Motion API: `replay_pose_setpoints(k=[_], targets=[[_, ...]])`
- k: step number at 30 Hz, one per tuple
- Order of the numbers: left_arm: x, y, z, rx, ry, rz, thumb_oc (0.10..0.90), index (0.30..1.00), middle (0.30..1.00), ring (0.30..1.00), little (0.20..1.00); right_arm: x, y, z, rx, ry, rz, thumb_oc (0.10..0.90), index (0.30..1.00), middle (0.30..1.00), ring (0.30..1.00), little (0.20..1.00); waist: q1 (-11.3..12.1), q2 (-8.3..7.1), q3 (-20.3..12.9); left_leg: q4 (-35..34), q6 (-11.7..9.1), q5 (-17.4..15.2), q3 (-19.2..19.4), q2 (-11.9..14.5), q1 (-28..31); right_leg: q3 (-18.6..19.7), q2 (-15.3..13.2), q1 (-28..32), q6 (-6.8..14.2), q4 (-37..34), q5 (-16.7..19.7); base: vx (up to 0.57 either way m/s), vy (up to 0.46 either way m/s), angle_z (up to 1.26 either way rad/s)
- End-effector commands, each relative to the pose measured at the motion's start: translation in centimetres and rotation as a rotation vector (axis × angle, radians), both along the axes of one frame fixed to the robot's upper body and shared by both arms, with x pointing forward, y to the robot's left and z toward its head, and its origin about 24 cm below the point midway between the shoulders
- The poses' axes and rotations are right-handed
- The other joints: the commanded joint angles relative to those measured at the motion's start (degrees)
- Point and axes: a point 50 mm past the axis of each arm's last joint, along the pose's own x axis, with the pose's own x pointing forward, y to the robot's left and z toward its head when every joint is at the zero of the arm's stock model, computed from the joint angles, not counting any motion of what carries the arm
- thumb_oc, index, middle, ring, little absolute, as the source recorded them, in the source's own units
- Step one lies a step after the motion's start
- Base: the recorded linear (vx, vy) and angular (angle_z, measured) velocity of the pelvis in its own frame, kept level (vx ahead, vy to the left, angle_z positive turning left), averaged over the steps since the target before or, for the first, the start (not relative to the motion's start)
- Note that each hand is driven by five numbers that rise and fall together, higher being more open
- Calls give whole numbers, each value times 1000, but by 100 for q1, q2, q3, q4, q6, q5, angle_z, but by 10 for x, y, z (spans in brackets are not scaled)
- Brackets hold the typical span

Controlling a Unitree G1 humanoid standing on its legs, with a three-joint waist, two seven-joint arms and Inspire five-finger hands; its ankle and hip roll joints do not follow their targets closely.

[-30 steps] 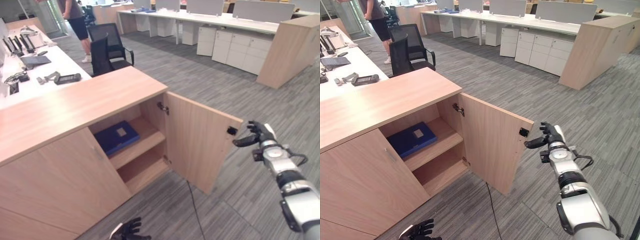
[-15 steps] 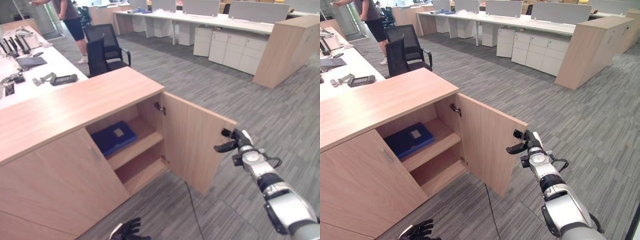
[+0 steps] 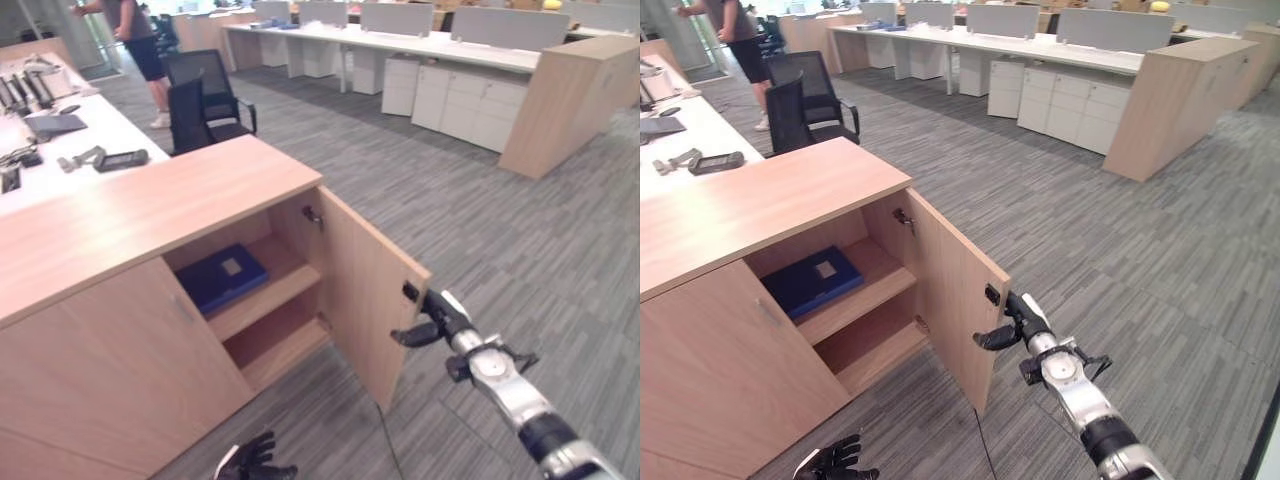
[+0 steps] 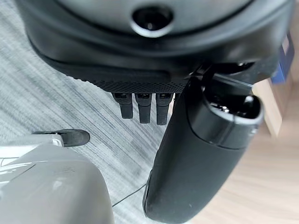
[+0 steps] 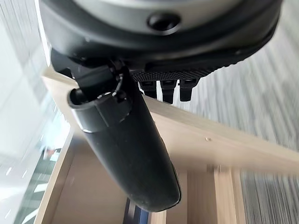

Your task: Put the empty folder in the office cabinet

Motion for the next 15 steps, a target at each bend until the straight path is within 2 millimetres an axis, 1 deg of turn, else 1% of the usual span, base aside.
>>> replay_pose_setpoints(k=[1, 2, 3, 4, 5, 6, 7, 8, 9, 11, 12, 13, 14, 15], targets=[[46, 15, 19, 83, -147, -67, 800, 900, 900, 900, 900, 27, 29, 64, 97, -315, 120, 800, 900, 900, 900, 900, 360, -216, 210, 163, -470, -178, 17, 118, -211, -116, -372, 240, 352, 308, -940, -112, 34, 63], [49, 15, 20, 79, -161, -53, 800, 900, 900, 900, 900, 26, 31, 67, 134, -334, 105, 800, 900, 900, 900, 900, 368, -210, 337, 523, -529, -206, 186, 182, -509, -267, -454, 203, 369, 229, -892, -135, 82, 68], [51, 13, 20, 73, -165, -49, 800, 900, 900, 900, 900, 25, 31, 69, 139, -343, 102, 800, 900, 900, 900, 900, 323, -218, 411, 779, -522, -183, 525, 270, -676, -382, -529, 210, 375, 206, -864, -157, 127, 58], [51, 11, 19, 66, -159, -47, 800, 900, 900, 900, 900, 23, 30, 67, 143, -341, 97, 800, 900, 900, 900, 900, 237, -234, 450, 916, -480, -158, 1114, 476, -700, -549, -594, 224, 394, 200, -832, -89, 116, 53], [49, 11, 19, 61, -156, -50, 800, 900, 900, 900, 900, 23, 30, 68, 149, -342, 92, 800, 900, 900, 900, 900, 177, -235, 432, 932, -448, -130, 1621, 658, -664, -661, -604, 220, 401, 184, -821, -58, 131, 115], [42, 11, 16, 63, -125, -59, 800, 900, 900, 900, 900, 22, 27, 68, 149, -345, 75, 800, 900, 900, 900, 900, 101, -212, 404, 1022, -430, -16, 2328, 914, -662, -850, -587, 289, 401, 184, -821, -37, 86, 105], [42, 11, 16, 63, -124, -59, 800, 900, 900, 900, 900, 22, 27, 68, 149, -345, 75, 800, 900, 900, 900, 900, 105, -209, 402, 1028, -434, -16, 2330, 921, -665, -847, -581, 287, 398, 181, -818, 15, 106, 112], [37, 13, 15, 63, -112, -54, 800, 900, 900, 900, 900, 22, 27, 69, 147, -348, 71, 800, 900, 900, 900, 900, 119, -192, 377, 1015, -442, -17, 2387, 920, -666, -884, -588, 327, 408, 212, -822, 71, 105, 77], [32, 16, 13, 76, -89, -62, 800, 900, 900, 900, 900, 20, 25, 67, 152, -343, 60, 800, 900, 900, 900, 900, 140, -195, 362, 961, -427, -65, 2341, 860, -611, -944, -614, 422, 428, 257, -859, 92, 157, 91], [26, 19, 11, 91, -66, -80, 800, 900, 900, 900, 900, 20, 21, 68, 162, -348, 33, 800, 900, 900, 900, 900, 220, -227, 294, 816, -317, -135, 2226, 697, -568, -1049, -736, 463, 466, 418, -853, 116, 205, 66], [23, 23, 11, 106, -48, -107, 800, 900, 900, 900, 900, 21, 13, 65, 171, -345, -16, 800, 900, 900, 900, 900, 330, -311, 250, 803, -188, -267, 2166, 528, -526, -1188, -923, 482, 540, 823, -922, 112, 194, 40], [23, 23, 11, 107, -48, -107, 800, 900, 900, 900, 900, 21, 13, 65, 172, -345, -16, 800, 900, 900, 900, 900, 330, -321, 246, 807, -182, -271, 2166, 517, -532, -1188, -939, 469, 546, 845, -934, 103, 198, 48], [23, 25, 12, 111, -44, -114, 800, 900, 900, 900, 900, 21, 9, 65, 180, -344, -43, 800, 900, 900, 900, 900, 382, -356, 244, 838, -89, -353, 2128, 434, -549, -1201, -1064, 348, 600, 1243, -953, 79, 126, 48], [22, 27, 13, 115, -39, -122, 800, 900, 900, 900, 900, 22, 3, 65, 189, -348, -79, 800, 900, 900, 900, 900, 407, -376, 258, 865, 12, -467, 2061, 366, -509, -1183, -1184, 211, 669, 1679, -894, 127, 185, 63]])
